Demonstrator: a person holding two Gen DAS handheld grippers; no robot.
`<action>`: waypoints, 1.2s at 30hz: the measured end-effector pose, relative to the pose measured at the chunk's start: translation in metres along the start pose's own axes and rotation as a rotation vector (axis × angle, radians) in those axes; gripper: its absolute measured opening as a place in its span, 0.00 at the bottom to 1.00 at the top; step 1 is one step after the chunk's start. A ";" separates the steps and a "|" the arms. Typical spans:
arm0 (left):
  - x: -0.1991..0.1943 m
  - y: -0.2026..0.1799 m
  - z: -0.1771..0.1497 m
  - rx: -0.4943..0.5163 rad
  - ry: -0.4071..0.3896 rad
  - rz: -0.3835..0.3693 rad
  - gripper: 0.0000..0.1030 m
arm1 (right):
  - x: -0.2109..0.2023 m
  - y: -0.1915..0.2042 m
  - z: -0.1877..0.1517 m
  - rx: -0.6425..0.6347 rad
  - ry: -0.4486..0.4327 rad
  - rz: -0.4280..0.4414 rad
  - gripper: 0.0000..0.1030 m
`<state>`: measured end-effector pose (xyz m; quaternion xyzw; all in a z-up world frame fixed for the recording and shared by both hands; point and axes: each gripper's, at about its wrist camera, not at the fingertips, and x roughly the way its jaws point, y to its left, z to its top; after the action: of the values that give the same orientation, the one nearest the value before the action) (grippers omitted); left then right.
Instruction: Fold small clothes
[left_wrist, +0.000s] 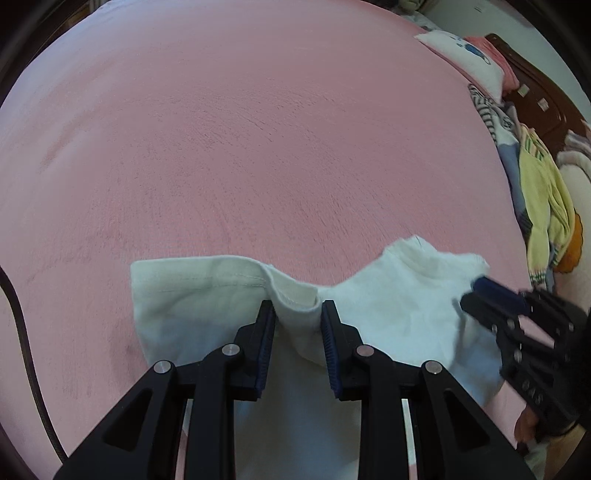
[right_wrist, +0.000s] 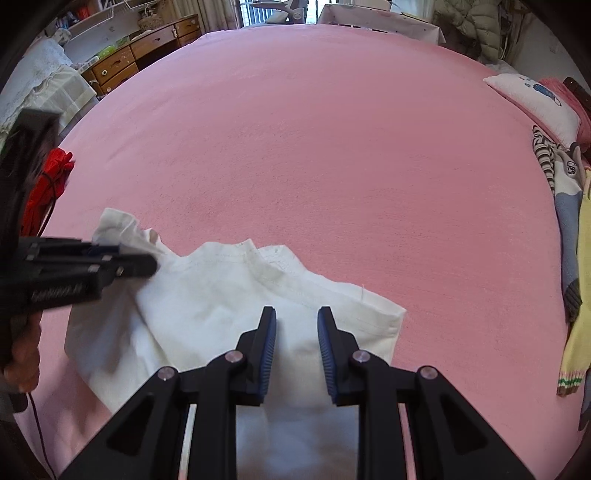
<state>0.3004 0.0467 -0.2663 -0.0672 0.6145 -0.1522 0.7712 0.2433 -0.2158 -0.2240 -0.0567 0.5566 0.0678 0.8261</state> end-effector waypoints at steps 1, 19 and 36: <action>-0.001 0.001 0.002 -0.010 -0.003 -0.006 0.23 | 0.000 0.001 -0.001 0.000 0.003 0.000 0.23; -0.039 0.052 -0.018 0.080 -0.031 0.044 0.37 | 0.012 -0.040 0.007 0.009 0.032 0.004 0.43; -0.014 0.054 -0.007 0.109 -0.015 -0.009 0.11 | 0.030 -0.045 0.006 0.031 0.014 0.053 0.05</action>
<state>0.2993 0.1031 -0.2706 -0.0289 0.5993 -0.1882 0.7775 0.2676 -0.2572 -0.2490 -0.0297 0.5648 0.0805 0.8207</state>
